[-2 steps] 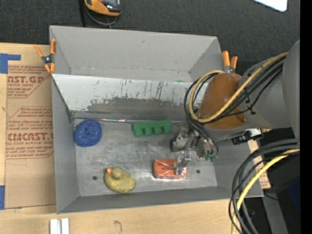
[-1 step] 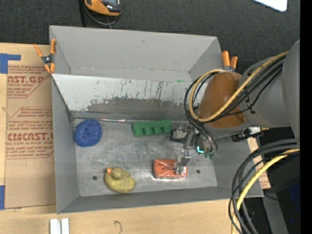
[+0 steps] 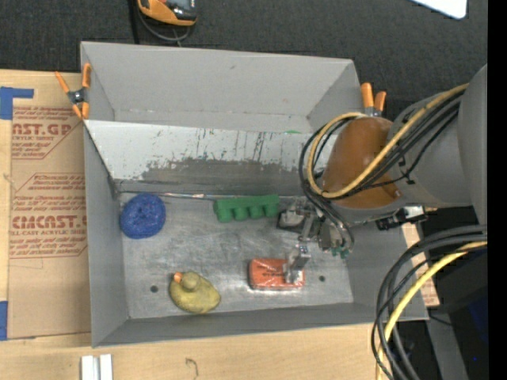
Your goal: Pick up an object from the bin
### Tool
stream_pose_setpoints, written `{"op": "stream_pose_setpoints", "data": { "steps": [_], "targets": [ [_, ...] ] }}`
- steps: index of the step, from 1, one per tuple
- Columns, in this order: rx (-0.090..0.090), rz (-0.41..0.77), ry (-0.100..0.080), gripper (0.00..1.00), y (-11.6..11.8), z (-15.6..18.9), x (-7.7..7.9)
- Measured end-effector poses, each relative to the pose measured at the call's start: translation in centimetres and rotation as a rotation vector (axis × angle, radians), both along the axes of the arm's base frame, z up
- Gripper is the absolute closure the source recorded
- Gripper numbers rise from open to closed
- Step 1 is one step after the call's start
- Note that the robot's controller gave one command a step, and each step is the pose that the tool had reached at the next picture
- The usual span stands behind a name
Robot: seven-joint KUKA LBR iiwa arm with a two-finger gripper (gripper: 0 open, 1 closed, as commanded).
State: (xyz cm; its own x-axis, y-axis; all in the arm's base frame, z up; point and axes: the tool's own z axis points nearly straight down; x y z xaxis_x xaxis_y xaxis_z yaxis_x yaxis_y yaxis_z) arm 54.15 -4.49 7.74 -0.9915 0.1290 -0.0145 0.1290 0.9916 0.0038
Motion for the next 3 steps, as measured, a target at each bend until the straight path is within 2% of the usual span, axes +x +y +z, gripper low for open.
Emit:
{"op": "stream_pose_setpoints", "data": {
  "steps": [1, 2, 3],
  "targets": [
    [-0.018, 0.489, -0.022, 1.0, 2.9, 0.5, -4.7],
    [-0.018, 0.488, -0.022, 1.0, 2.9, 0.5, -4.7],
    [-0.005, 0.482, 0.012, 1.0, 2.7, 4.5, -5.2]
  ]
}}
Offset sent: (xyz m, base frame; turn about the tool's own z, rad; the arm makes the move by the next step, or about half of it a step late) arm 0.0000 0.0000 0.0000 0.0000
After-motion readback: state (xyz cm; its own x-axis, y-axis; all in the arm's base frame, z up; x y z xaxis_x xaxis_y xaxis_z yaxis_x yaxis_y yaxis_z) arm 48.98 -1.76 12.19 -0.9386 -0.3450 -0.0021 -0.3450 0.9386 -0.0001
